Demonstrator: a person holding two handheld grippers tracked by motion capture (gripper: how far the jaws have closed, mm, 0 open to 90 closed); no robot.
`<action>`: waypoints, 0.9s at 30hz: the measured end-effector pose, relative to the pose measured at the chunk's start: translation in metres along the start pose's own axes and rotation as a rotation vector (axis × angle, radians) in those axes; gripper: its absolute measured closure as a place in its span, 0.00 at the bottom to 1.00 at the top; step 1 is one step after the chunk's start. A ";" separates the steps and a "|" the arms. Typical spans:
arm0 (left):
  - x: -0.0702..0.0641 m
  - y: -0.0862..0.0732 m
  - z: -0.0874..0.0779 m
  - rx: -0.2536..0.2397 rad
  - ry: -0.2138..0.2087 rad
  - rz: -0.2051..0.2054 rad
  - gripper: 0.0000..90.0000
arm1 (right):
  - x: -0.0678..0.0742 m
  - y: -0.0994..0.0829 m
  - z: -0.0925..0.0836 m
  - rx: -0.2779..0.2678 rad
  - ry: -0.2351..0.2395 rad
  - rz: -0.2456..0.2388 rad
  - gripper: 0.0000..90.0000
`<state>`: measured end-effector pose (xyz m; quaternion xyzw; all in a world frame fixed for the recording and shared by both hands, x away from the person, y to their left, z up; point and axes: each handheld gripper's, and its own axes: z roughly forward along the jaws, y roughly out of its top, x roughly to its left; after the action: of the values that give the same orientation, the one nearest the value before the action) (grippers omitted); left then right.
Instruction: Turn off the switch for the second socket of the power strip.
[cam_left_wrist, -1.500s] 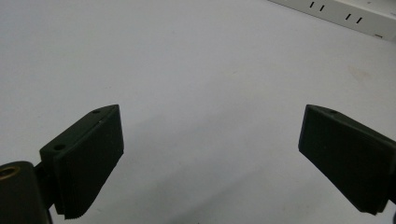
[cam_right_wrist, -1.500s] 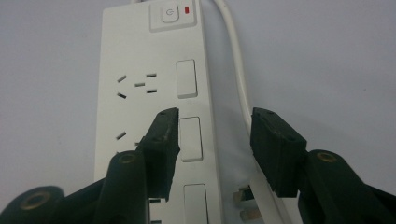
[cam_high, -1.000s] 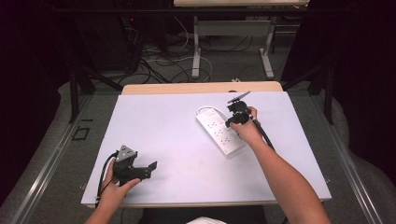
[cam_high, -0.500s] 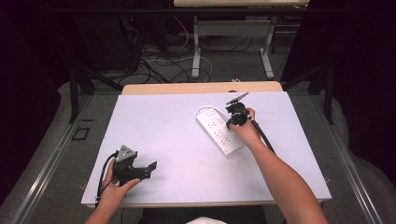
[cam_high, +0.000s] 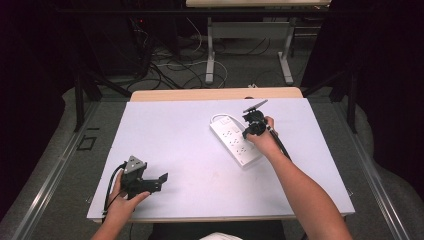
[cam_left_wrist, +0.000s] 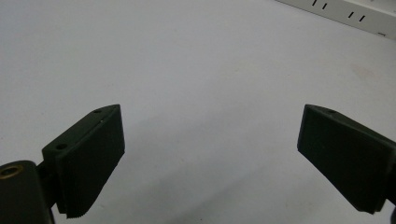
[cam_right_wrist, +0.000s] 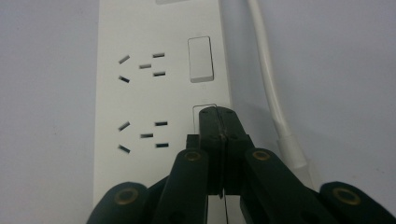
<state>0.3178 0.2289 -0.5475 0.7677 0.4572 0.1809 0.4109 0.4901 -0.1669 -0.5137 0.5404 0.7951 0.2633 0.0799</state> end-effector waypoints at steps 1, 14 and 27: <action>0.000 0.000 0.000 0.000 0.000 0.000 0.08 | 0.000 0.000 0.000 -0.002 0.000 0.015 1.00; -0.001 0.000 0.000 0.002 0.000 -0.001 0.08 | -0.001 -0.004 0.000 0.002 -0.003 0.004 1.00; -0.001 0.000 0.000 0.002 0.001 -0.001 0.08 | -0.004 -0.006 -0.001 -0.009 0.030 0.042 1.00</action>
<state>0.3175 0.2281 -0.5477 0.7680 0.4579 0.1804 0.4099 0.4866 -0.1728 -0.5167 0.5525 0.7836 0.2764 0.0648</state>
